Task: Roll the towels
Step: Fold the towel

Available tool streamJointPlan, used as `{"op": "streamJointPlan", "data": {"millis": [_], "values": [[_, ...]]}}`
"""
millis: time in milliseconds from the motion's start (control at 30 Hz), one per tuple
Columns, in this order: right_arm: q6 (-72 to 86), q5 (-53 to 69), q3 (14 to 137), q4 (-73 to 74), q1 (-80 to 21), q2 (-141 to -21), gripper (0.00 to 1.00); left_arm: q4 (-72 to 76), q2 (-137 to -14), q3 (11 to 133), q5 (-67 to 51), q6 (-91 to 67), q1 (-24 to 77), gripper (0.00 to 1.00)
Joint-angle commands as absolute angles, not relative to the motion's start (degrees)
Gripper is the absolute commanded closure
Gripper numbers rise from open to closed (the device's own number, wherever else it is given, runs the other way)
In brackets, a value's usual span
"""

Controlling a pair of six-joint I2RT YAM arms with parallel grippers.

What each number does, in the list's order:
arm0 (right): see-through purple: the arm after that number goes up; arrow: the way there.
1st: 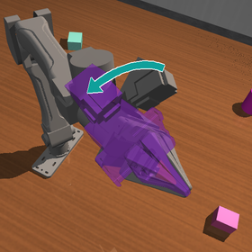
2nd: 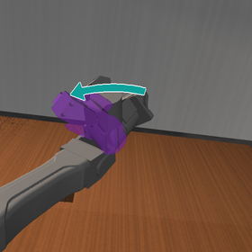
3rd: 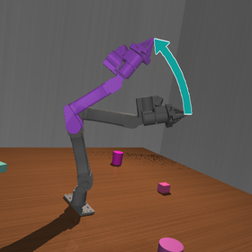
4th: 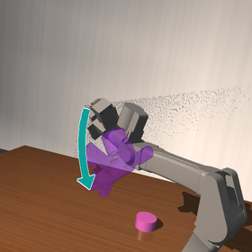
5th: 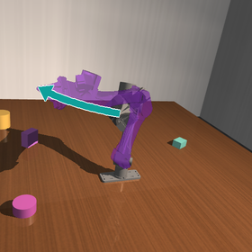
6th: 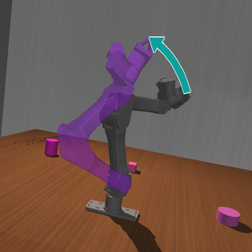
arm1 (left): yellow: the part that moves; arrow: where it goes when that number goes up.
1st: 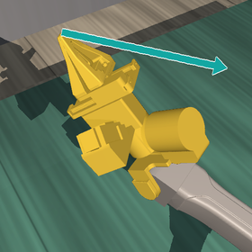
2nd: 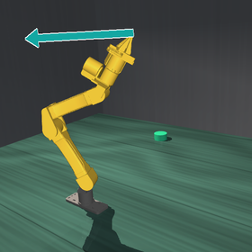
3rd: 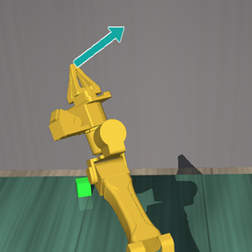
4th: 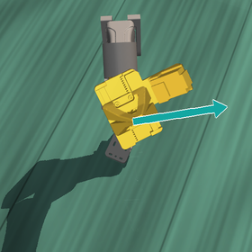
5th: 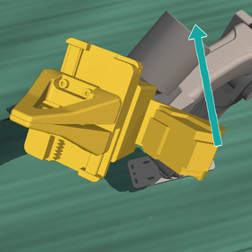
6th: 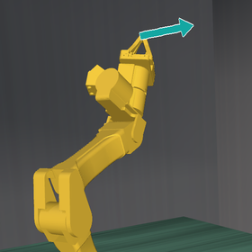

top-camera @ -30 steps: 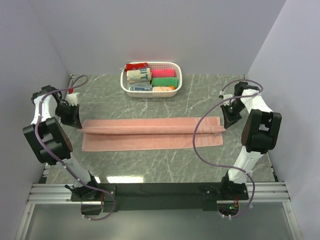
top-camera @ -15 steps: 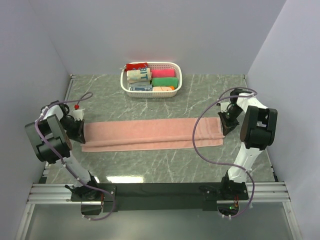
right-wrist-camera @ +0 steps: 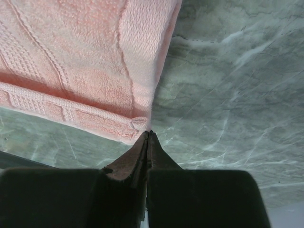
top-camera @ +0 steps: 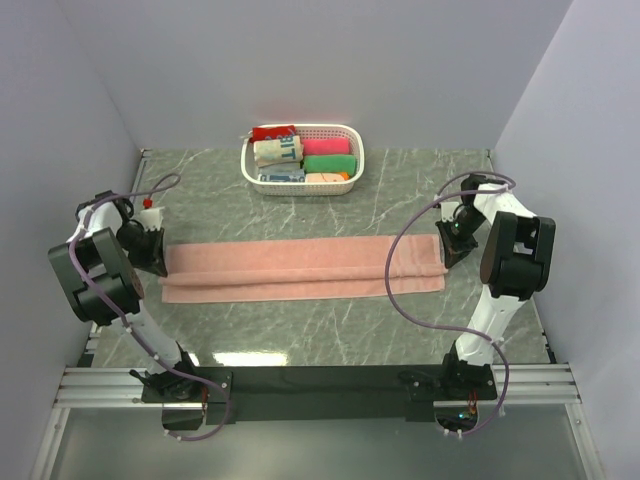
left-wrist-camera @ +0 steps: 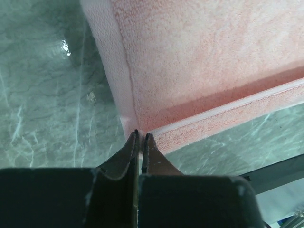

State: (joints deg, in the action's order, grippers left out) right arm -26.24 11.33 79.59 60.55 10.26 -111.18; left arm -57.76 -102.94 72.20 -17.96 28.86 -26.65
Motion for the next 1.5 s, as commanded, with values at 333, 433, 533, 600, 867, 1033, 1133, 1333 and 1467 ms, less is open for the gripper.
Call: {"op": "streamJointPlan", "data": {"millis": [333,433,533,600,867,1033,1133,1333,1467], "values": [[-29.4,6.8,78.1,61.0,10.7,-106.0,1.0,-62.4,-97.7,74.1,-12.4,34.2,-28.8,0.99],[-29.5,7.3,77.3,60.6,10.8,-106.1,1.0,-61.7,-97.6,73.2,-12.0,34.4,-28.7,1.0],[-29.4,8.0,76.9,60.6,10.6,-106.9,1.0,-60.4,-98.3,71.9,-12.0,34.3,-28.8,0.99],[-29.5,8.3,76.5,60.6,10.5,-107.2,1.0,-59.7,-99.3,71.0,-12.3,34.1,-28.8,0.99],[-30.8,8.8,74.2,60.7,10.5,-106.4,1.0,-56.9,-100.7,69.0,-12.8,33.7,-28.8,0.99],[-30.8,9.4,74.1,60.8,10.4,-106.4,1.0,-57.0,-100.5,69.2,-13.1,33.9,-28.7,0.99],[-30.8,9.5,74.5,61.2,10.4,-106.0,1.0,-57.9,-100.2,70.0,-13.8,34.2,-28.8,0.99],[-31.7,9.8,74.4,61.6,10.4,-105.9,1.0,-58.8,-99.8,70.6,-13.6,35.2,-28.7,0.99],[-32.6,10.3,74.1,62.8,10.4,-104.9,0.84,-60.7,-99.4,71.1,-14.6,36.6,-28.8,0.81]]}}
